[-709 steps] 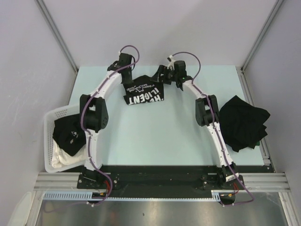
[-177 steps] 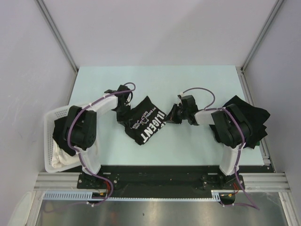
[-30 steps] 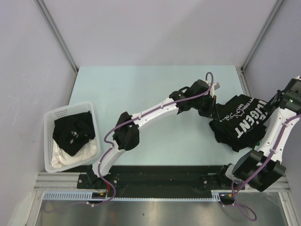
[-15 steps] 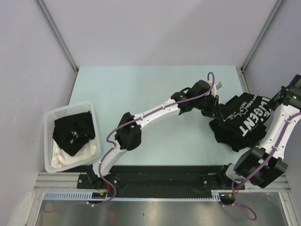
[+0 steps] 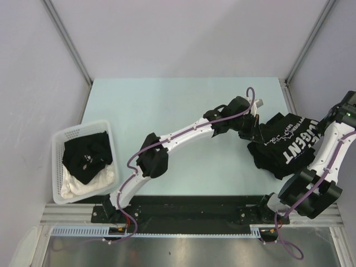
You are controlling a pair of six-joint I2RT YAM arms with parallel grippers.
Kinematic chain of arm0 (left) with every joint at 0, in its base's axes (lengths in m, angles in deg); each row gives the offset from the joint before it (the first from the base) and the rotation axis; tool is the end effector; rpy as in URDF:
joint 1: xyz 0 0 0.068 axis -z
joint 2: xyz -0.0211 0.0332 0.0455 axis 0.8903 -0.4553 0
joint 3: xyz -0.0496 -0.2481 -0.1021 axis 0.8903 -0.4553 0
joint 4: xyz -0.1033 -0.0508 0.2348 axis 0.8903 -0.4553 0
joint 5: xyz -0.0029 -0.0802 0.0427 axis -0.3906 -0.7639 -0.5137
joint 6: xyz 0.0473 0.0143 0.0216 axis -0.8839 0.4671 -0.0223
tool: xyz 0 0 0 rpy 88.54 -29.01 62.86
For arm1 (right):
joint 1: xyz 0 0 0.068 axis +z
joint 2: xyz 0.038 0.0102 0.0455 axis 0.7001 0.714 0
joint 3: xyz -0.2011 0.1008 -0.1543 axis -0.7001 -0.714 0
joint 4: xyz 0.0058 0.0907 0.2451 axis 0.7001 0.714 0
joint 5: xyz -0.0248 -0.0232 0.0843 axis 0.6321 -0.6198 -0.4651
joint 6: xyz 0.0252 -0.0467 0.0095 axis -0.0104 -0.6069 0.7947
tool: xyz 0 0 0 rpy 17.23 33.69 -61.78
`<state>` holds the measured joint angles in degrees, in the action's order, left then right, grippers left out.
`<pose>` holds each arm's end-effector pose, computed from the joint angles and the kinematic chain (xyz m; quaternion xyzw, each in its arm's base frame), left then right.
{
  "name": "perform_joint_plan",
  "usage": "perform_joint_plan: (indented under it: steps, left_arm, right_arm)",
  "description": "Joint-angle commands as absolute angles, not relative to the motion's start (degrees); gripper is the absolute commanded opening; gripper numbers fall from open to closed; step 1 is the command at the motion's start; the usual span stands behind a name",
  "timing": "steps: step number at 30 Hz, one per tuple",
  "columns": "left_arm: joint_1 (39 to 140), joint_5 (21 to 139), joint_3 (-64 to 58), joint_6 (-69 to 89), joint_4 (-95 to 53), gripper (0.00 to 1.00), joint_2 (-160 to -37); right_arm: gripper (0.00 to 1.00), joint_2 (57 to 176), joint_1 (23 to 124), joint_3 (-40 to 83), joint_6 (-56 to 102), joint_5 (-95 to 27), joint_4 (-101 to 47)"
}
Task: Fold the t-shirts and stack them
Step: Neatly place the folded tshirt to the corner
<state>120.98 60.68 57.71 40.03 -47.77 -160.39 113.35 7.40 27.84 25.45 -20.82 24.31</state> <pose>0.2801 -0.4807 0.2778 0.2376 0.8133 -0.5080 0.1550 0.2190 -0.1694 0.3690 0.3826 0.8490 -0.1284 0.3410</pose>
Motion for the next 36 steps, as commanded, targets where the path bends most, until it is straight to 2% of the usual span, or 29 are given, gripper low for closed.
perform_joint_plan:
  steps: [1,11,12,13,16,17,19,20,23,25,31,32,36]
  left_arm:
    - [121.2,58.5,57.1,38.2,-49.3,0.00,-159.2]
    - [121.2,58.2,57.0,37.6,-49.0,0.00,-159.2]
    - [121.1,58.4,56.9,37.6,-48.7,0.08,-159.1]
    - [121.2,58.5,56.9,37.6,-48.7,0.12,-159.0]
    - [121.2,58.3,57.0,37.9,-48.2,0.15,-159.2]
    - [121.2,58.4,57.0,38.0,-48.2,0.16,-159.2]
    - [121.2,58.1,57.0,38.2,-48.2,0.18,-159.3]
    - [121.2,58.0,57.1,38.3,-48.2,0.18,-159.3]
    - [121.1,57.8,57.0,38.1,-48.4,0.21,-159.3]
    - [121.2,57.8,57.1,38.0,-48.5,0.25,-159.0]
    - [121.2,57.5,56.7,37.5,-48.4,0.44,-158.4]
    - [121.1,57.7,56.4,37.6,-48.5,0.53,-158.4]
    - [121.1,58.3,55.1,37.1,-48.9,0.70,-157.4]
  right_arm:
    - [0.00,114.3,5.5,27.7,26.9,-15.2,20.5]
    - [0.00,115.5,5.1,25.3,28.1,-12.2,18.2]
    - [0.00,115.7,5.1,25.2,28.1,-11.8,18.2]
    - [0.00,116.0,5.1,25.3,28.2,-11.4,18.2]
    - [0.10,116.7,5.1,25.1,28.6,-10.8,18.0]
    - [0.21,116.9,5.1,25.1,28.8,-10.5,18.0]
    - [0.27,117.6,5.1,25.1,29.1,-10.5,18.0]
    - [0.34,117.7,5.1,25.1,29.1,-10.8,18.0]
    - [0.45,118.1,5.1,25.2,29.4,-11.3,17.7]
    - [0.48,117.8,5.1,25.1,29.5,-11.6,17.3]
    - [0.53,115.8,6.4,25.2,29.0,-13.0,16.8]
    - [0.53,115.5,6.6,25.3,29.0,-12.9,16.7]
    - [0.54,114.3,6.9,25.3,29.1,-13.1,17.4]
